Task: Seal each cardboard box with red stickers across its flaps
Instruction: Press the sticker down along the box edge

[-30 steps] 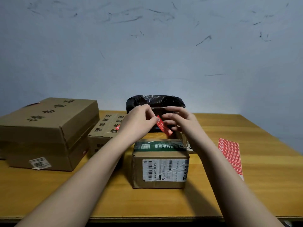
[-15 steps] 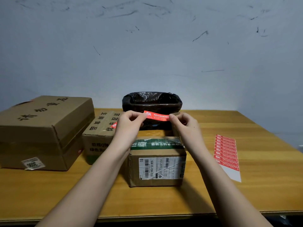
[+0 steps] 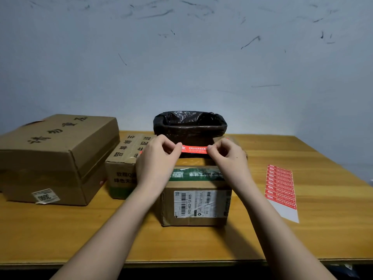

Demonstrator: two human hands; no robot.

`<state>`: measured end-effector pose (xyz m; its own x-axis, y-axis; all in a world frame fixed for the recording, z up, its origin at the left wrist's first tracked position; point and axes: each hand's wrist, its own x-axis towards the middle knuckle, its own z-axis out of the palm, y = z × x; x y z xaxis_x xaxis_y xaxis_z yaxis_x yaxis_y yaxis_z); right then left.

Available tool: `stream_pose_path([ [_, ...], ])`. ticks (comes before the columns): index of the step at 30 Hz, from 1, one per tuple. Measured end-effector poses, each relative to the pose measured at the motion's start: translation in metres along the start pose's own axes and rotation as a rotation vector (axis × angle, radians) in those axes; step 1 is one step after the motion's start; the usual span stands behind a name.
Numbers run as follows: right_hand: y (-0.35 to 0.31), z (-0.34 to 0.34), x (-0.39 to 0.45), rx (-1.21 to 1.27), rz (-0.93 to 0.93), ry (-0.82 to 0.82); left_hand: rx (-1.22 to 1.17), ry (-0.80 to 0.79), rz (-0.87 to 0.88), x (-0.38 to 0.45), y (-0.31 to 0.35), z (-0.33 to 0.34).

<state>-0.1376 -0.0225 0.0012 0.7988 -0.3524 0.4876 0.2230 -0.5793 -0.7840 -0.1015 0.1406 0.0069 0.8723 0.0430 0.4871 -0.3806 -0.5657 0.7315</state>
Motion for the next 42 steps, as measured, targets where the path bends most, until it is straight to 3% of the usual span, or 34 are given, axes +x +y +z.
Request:
stream_pose_path([
  [6, 0.005, -0.013, -0.006, -0.189, 0.003, -0.151, 0.344, -0.007, 0.157, -0.014, 0.0, -0.004],
  [12, -0.001, -0.015, -0.009, -0.49, -0.037, -0.266, 0.463, -0.033, 0.185, -0.023, -0.002, -0.004],
  [18, -0.004, -0.01, -0.01, -0.682, -0.131, -0.258, 0.556, -0.075, 0.193, -0.022, 0.0, -0.002],
  [42, -0.006, -0.008, -0.01, -0.836, -0.227, -0.267, 0.673, -0.135, 0.23, -0.02, 0.002, 0.001],
])
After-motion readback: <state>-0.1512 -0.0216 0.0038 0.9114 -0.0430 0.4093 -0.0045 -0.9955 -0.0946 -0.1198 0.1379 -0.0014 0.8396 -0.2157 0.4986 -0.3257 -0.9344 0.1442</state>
